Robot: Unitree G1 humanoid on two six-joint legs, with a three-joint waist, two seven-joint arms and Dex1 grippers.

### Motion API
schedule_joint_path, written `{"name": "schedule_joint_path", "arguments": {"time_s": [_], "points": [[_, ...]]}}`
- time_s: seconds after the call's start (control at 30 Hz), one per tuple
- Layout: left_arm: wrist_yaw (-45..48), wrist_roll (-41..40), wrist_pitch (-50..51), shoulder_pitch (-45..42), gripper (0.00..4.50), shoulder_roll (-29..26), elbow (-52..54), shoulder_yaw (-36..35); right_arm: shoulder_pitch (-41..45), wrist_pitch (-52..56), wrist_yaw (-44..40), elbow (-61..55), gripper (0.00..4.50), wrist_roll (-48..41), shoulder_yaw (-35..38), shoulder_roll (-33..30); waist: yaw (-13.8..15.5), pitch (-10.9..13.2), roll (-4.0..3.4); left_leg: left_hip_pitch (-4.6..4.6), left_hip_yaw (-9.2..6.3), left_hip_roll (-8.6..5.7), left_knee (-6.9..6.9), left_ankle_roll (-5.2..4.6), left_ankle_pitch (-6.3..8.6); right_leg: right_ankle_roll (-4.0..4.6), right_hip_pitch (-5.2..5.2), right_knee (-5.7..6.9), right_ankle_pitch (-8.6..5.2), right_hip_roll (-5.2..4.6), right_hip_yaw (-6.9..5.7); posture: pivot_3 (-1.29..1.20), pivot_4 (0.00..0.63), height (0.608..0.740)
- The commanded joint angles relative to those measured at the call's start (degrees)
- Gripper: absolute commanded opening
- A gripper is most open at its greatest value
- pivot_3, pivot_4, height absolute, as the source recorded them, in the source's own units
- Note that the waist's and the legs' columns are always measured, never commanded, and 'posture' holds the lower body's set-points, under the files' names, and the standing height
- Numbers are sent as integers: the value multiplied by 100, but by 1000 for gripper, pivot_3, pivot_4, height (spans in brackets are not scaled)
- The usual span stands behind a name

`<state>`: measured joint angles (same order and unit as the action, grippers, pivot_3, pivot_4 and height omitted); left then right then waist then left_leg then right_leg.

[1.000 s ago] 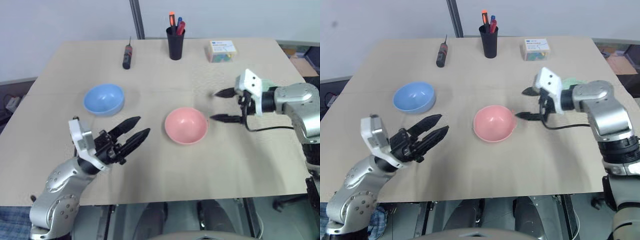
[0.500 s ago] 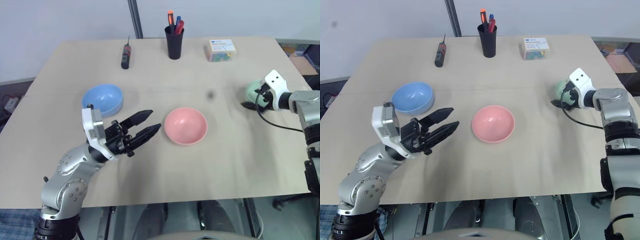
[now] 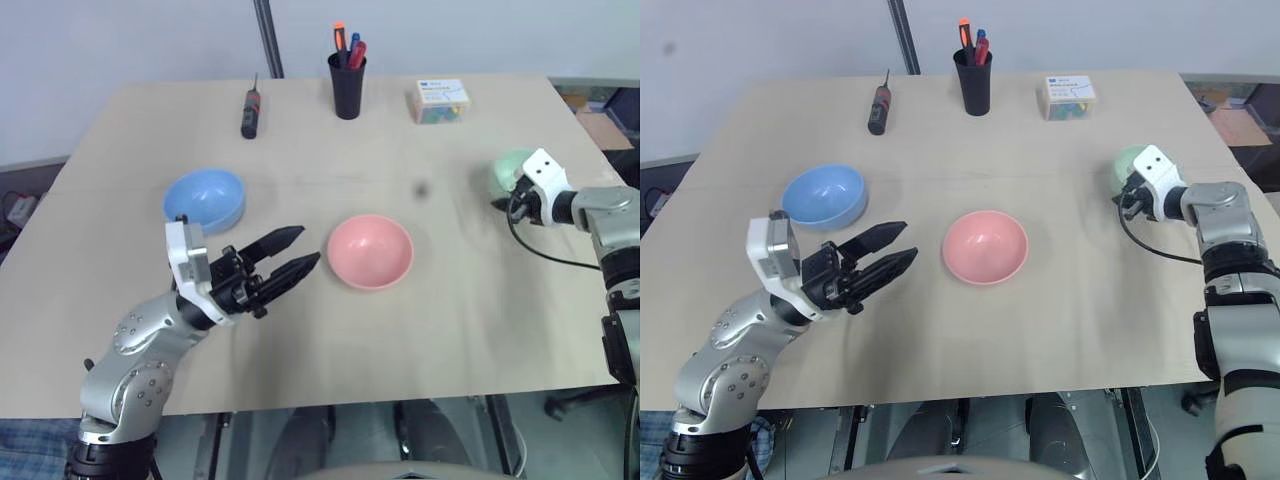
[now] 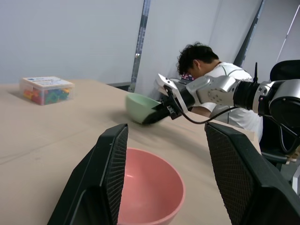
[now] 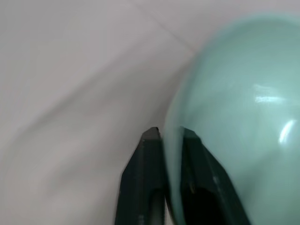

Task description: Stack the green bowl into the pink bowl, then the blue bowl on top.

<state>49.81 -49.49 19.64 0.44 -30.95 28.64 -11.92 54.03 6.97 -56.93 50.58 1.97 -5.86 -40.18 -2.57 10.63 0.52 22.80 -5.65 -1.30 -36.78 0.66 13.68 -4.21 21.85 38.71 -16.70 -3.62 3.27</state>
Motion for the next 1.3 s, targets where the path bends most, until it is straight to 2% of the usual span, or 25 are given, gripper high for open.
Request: {"name": "schedule_joint_path", "arguments": {"time_s": [0.03, 0.23, 0.47, 0.6, 0.77, 0.8, 0.83, 0.93, 0.97, 1.03, 1.07, 1.3], "points": [[39, 57, -123, 113, 2760, -77, 170, -178, -102, 112, -443, -1085, 42, -203, -35, 53, 3, 1, -2, 0, -1, 1, 0, 0, 0, 0, 1, 1, 0, 0, 0, 0, 150, 740], [171, 77, -171, 365, 2760, -154, 206, -284, -440, 609, -1176, -3468, 42, -666, -276, 244, 22, 2, -4, 6, -16, 11, 1, 0, 0, 0, 6, 0, 0, -1, 2, 0, 150, 740], [376, 223, -363, 672, 2760, -277, 18, -573, -754, 1545, -1941, -6172, 42, -1308, -768, 45, 50, 2, -4, 10, -51, 13, 1, -1, 1, 0, 5, -6, 0, -4, -14, 0, 150, 740], [492, 312, -473, 838, 2760, -302, -83, -673, -975, 1729, -1988, -7015, 42, -1382, -1021, -47, 58, 1, -2, 9, -57, 12, 1, -1, 1, 0, -3, -12, 0, -9, -20, 0, 150, 740], [519, 397, -560, 873, 2760, -295, -177, -749, -999, 1842, -1860, -7391, 42, -1362, -1253, -7, 55, 1, -2, 8, -60, 12, 1, -1, 1, 0, -2, -9, 0, -8, -24, 0, 150, 740], [516, 404, -567, 865, 2760, -292, -181, -752, -981, 1773, -1805, -7367, 769, -1269, -1315, 18, 55, 1, -2, 8, -61, 12, 1, -1, 1, 0, -2, -9, 0, -8, -25, 0, 150, 740], [512, 411, -572, 857, 2760, -286, -180, -752, -971, 1720, -1781, -7342, 950, -1211, -1358, 19, 53, 1, -2, 8, -61, 12, 1, -1, 1, 0, -2, -9, 0, -8, -25, 0, 150, 740], [457, 440, -568, 836, 2760, -287, -179, -780, -945, 1832, -1723, -7256, 2253, -1262, -1333, 22, 53, 1, -2, 9, -61, 11, 1, -1, 1, 0, -2, -9, 0, -9, -24, 0, 150, 740], [389, 487, -552, 829, 2760, -298, -181, -783, -919, 2017, -1667, -7208, 2483, -1444, -1202, 92, 54, 1, -1, 9, -62, 11, 1, -1, 1, 0, -2, -9, 0, -9, -25, 0, 150, 740], [297, 549, -502, 843, 2760, -326, -147, -757, -838, 2293, -1491, -7058, 3566, -1756, -896, 250, 49, 1, -1, 8, -63, 12, 1, -1, 1, 0, -2, -9, 0, -9, -25, 0, 150, 740], [235, 588, -474, 855, 2760, -336, -114, -744, -831, 2448, -1472, -7023, 3687, -1913, -760, 251, 44, 1, -1, 8, -63, 12, 1, -1, 1, 0, -3, -9, 0, -8, -24, 0, 150, 740], [-960, 915, 197, 414, 2760, -486, -416, -879, -1466, 3043, -1214, -6623, 3687, -2993, 555, 124, 121, -2, 3, 10, -77, 7, 1, -2, 1, 0, -8, -10, 0, -9, -35, 0, 150, 740]]}}
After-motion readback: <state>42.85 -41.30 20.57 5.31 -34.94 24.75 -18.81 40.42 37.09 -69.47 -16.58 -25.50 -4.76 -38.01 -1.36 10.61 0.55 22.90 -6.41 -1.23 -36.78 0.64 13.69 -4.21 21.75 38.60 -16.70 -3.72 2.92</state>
